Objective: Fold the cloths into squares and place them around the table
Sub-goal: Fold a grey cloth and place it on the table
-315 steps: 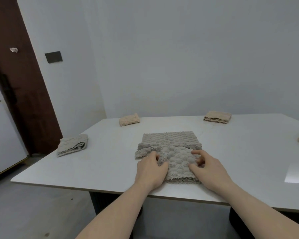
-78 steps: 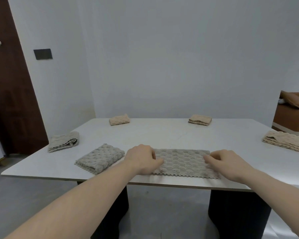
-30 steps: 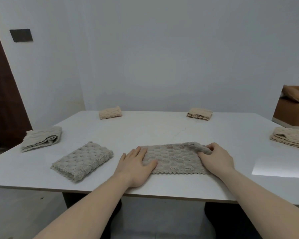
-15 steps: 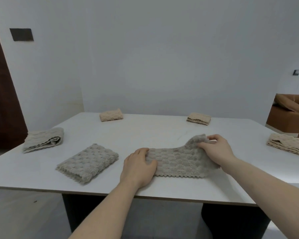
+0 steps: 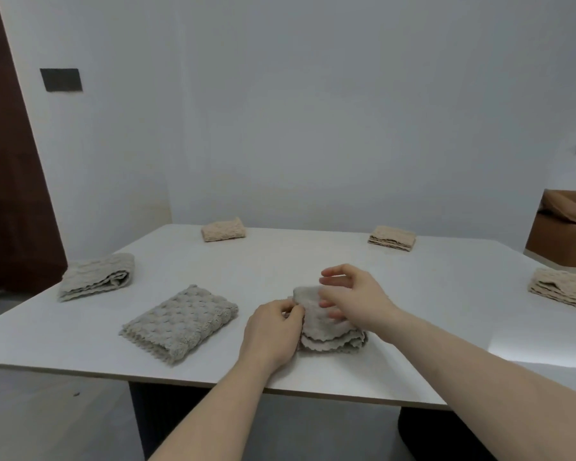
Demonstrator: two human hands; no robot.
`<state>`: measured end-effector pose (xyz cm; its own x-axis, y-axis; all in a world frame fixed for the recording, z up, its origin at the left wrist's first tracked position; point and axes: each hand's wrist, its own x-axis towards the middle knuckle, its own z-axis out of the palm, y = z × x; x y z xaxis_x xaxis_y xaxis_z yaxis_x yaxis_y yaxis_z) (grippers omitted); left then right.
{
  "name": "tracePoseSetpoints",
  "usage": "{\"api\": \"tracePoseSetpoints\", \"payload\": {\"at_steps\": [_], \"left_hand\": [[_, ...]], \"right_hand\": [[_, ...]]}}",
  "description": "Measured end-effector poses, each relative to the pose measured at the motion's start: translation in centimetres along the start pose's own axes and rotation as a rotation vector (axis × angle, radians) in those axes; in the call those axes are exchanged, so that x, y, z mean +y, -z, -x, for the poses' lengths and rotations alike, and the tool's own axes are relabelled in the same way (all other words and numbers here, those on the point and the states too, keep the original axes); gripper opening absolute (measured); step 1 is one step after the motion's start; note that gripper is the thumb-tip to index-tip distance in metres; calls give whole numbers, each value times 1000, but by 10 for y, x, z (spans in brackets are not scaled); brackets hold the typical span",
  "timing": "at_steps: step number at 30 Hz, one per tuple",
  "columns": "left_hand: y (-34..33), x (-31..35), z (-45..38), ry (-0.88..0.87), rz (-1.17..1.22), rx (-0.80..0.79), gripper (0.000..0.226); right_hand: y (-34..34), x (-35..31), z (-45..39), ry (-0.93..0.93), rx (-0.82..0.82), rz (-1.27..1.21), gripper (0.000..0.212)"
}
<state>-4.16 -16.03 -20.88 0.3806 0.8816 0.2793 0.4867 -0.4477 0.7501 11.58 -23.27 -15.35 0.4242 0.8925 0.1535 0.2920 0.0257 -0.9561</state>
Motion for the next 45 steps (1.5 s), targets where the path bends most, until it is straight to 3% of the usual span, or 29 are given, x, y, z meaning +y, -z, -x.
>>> {"api": "tracePoseSetpoints", "payload": {"at_steps": [2, 5, 9, 12, 18, 23, 26, 29, 45], "left_hand": [[0, 0, -1, 2, 2, 4, 44], [-2, -1, -1, 23, 2, 3, 41], [-5, -4, -5, 42, 26, 49, 26], [-3, -4, -7, 59, 26, 129, 25], [-5, -4, -4, 28, -39, 130, 8], [-4, -4, -1, -131, -50, 63, 44], [-5, -1, 2, -200, -189, -80, 57], [-10, -1, 0, -154, -380, -219, 66], [-13, 0, -2, -96, -469, -283, 71]], "right_hand": [[8, 13, 3, 161, 153, 167, 21], [29, 38, 8, 197, 296, 320, 12], [42, 69, 10, 80, 239, 363, 40], [40, 73, 7, 93, 188, 437, 52], [37, 76, 8, 181, 95, 599, 50], [37, 78, 7, 200, 69, 700, 55], [36, 78, 6, 209, 68, 735, 56], [35, 79, 6, 211, 67, 741, 56], [34, 75, 11, 217, -50, 766, 67]]}}
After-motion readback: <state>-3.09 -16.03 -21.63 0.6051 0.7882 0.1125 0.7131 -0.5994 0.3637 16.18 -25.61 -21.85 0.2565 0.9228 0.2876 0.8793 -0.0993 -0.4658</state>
